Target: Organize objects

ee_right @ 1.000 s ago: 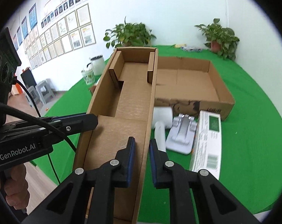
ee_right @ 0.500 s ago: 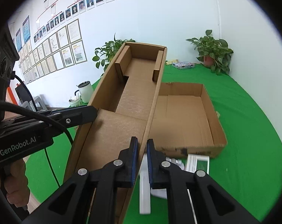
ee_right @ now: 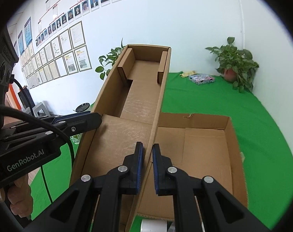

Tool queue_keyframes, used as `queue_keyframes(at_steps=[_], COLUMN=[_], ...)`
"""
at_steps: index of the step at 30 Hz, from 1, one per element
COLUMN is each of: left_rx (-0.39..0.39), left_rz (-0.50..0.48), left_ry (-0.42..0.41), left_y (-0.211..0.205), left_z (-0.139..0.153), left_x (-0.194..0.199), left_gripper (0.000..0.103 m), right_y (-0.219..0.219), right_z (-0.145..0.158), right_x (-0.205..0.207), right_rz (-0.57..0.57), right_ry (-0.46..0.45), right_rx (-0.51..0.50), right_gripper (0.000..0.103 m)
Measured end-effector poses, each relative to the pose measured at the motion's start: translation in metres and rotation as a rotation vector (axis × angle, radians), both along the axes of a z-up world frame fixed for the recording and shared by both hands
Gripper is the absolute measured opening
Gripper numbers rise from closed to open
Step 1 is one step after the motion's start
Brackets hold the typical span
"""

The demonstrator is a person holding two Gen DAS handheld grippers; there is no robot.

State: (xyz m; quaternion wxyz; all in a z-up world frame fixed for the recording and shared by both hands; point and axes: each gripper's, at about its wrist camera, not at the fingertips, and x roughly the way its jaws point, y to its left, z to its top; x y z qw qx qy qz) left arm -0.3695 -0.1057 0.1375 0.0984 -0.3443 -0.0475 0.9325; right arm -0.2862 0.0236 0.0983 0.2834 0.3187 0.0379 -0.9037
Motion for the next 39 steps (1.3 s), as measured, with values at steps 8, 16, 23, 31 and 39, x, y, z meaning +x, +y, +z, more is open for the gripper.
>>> queue_keyframes(at_steps=[8, 16, 23, 31, 39], left_rx=[-0.053, -0.112, -0.213, -0.177, -0.151], left_rz=[0.064, 0.08, 0.11, 0.053, 0.068], left_ry=[-0.211, -0.367, -0.405, -0.357, -0.269], left_y=[-0.011, -0.01, -0.012, -0.032, -0.056], left_z=[-0.081, -0.149, -0.194, -0.163, -0.132], left_x=[-0.058, -0.086, -0.09, -0.057, -0.006], left_gripper=[0.007, 0.005, 0.006, 0.008, 0.018], right_y=[-0.025, -0.039, -0.052, -0.06, -0.069], right_z=[-0.066, -0.12, -0.145, -0.145, -0.145], right_x=[-0.037, -0.049, -0.051, -0.049, -0.05], right_rz=[0.01, -0.02, -0.021, 0.019, 0.035], right_ry=[-0.108, -0.222, -0.298, -0.292, -0.263], right_rx=[0.016, 0.056, 0.114, 0.139, 0.172], right_gripper=[0.009, 0.009, 0.009, 0.01, 0.011])
